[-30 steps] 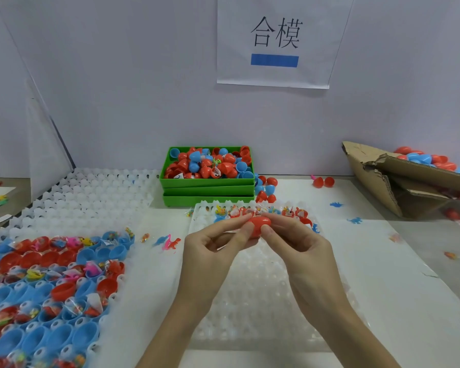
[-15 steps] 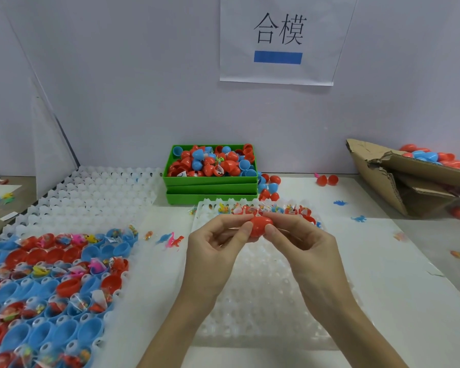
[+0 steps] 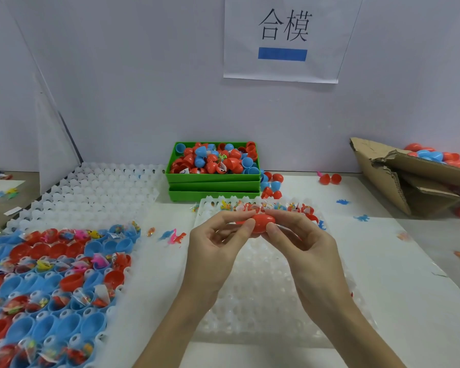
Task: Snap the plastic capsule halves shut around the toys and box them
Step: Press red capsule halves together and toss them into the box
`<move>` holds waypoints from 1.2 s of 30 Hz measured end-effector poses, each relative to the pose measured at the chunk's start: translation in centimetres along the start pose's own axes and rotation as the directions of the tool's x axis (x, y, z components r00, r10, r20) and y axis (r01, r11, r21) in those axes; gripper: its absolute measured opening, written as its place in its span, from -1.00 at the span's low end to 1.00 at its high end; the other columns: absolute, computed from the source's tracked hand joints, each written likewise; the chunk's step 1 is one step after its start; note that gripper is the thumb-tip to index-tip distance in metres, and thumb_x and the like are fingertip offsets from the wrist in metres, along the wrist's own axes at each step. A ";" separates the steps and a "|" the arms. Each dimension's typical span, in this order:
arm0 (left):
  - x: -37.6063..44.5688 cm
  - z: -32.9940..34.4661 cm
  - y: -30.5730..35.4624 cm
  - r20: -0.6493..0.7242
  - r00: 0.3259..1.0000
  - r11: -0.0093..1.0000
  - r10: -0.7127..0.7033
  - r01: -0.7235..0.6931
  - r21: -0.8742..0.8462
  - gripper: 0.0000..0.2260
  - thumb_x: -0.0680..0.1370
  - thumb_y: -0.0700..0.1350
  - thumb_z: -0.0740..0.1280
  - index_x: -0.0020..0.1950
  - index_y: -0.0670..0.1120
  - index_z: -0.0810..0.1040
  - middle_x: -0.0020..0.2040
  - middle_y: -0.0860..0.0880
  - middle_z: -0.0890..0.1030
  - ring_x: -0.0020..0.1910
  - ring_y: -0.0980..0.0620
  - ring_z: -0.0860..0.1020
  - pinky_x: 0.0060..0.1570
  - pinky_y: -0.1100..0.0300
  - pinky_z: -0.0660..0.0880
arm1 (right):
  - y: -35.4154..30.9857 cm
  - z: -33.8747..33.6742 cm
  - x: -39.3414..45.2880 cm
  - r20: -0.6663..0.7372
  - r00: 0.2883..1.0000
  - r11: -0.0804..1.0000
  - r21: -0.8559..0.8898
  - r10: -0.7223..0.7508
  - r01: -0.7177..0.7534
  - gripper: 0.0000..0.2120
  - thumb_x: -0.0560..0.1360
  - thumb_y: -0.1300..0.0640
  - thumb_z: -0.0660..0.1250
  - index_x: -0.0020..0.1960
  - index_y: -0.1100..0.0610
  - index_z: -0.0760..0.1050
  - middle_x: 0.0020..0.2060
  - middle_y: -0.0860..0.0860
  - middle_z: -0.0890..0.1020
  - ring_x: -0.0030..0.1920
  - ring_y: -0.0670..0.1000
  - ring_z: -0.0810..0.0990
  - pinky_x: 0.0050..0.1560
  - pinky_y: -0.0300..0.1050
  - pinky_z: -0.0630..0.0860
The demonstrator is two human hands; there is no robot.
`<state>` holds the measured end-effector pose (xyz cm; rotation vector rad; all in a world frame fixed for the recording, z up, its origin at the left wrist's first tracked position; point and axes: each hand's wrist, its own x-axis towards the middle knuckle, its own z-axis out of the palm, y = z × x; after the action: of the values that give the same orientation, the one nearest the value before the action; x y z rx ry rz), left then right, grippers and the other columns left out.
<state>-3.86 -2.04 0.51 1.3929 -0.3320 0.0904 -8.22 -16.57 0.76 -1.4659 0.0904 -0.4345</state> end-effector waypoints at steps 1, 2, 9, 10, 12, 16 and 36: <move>0.0 0.0 0.0 0.001 1.000 1.000 0.007 -0.007 0.006 -0.78 0.49 0.01 0.49 0.12 0.02 0.74 0.02 0.04 0.77 0.00 -0.01 0.76 0.02 0.29 0.64 | 0.1 0.1 -0.1 -0.007 1.000 1.000 0.002 -0.010 0.010 -0.78 0.44 -0.01 0.51 0.06 -0.22 0.70 0.02 -0.16 0.75 0.10 -0.10 0.72 0.02 -0.38 0.60; 0.0 0.0 0.0 0.005 1.000 1.000 0.015 -0.015 0.012 -0.78 0.50 0.01 0.49 0.13 0.03 0.74 0.02 0.04 0.77 0.01 -0.01 0.75 0.03 0.29 0.64 | 0.2 0.1 -0.2 -0.013 1.000 1.000 0.006 -0.018 0.018 -0.78 0.45 -0.01 0.50 0.08 -0.21 0.70 0.03 -0.16 0.75 0.11 -0.09 0.72 0.04 -0.37 0.60; 0.0 -0.3 0.1 0.024 0.998 0.998 0.059 -0.060 0.037 -0.82 0.53 -0.01 0.49 0.12 0.09 0.74 0.01 0.05 0.77 0.02 0.01 0.75 0.03 0.31 0.62 | 0.2 0.3 -0.4 -0.041 0.997 0.998 0.023 -0.063 0.064 -0.77 0.46 0.01 0.50 0.12 -0.13 0.71 0.04 -0.13 0.75 0.13 -0.05 0.72 0.15 -0.20 0.64; -0.1 -0.3 0.1 0.028 0.997 0.997 0.066 -0.067 0.032 -0.82 0.53 -0.01 0.49 0.12 0.10 0.75 0.01 0.05 0.77 0.03 0.01 0.75 0.03 0.31 0.62 | 0.1 0.3 -0.5 -0.046 0.996 0.997 0.020 -0.072 0.073 -0.76 0.45 0.01 0.51 0.12 -0.12 0.71 0.04 -0.13 0.76 0.13 -0.05 0.72 0.15 -0.20 0.64; -0.1 -0.4 0.1 0.029 0.996 0.997 0.079 -0.079 0.025 -0.81 0.52 -0.01 0.49 0.13 0.11 0.75 0.03 0.05 0.77 0.06 0.00 0.74 0.04 0.31 0.62 | 0.2 0.3 -0.6 -0.054 0.994 0.996 0.020 -0.091 0.092 -0.72 0.45 0.02 0.51 0.16 -0.09 0.71 0.03 -0.13 0.76 0.12 -0.05 0.73 0.15 -0.20 0.63; -0.2 -0.5 0.1 0.033 0.995 0.995 0.094 -0.095 0.014 -0.80 0.54 -0.05 0.49 0.16 0.09 0.75 0.09 0.03 0.76 0.11 -0.02 0.73 0.09 0.25 0.64 | 0.4 0.1 -0.8 -0.053 0.989 0.990 0.015 -0.139 0.140 -0.68 0.47 0.11 0.53 0.22 0.03 0.70 0.06 -0.11 0.76 0.14 -0.06 0.72 0.16 -0.20 0.63; -0.4 0.4 -0.3 0.097 0.985 0.972 -0.145 0.160 -0.171 -0.65 0.47 0.05 0.51 0.14 -0.15 0.74 -0.03 -0.21 0.75 -0.01 -0.18 0.74 0.08 0.05 0.68 | 0.6 0.8 -0.9 0.105 0.831 0.541 -0.713 -0.547 0.446 -0.48 0.45 0.18 0.51 0.38 0.27 0.56 0.19 0.10 0.70 0.19 -0.10 0.55 0.32 -0.54 0.29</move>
<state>-4.27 -2.41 0.19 1.2414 -0.2939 -0.1223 -8.65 -15.52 0.05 -2.2587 -0.0775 -1.0635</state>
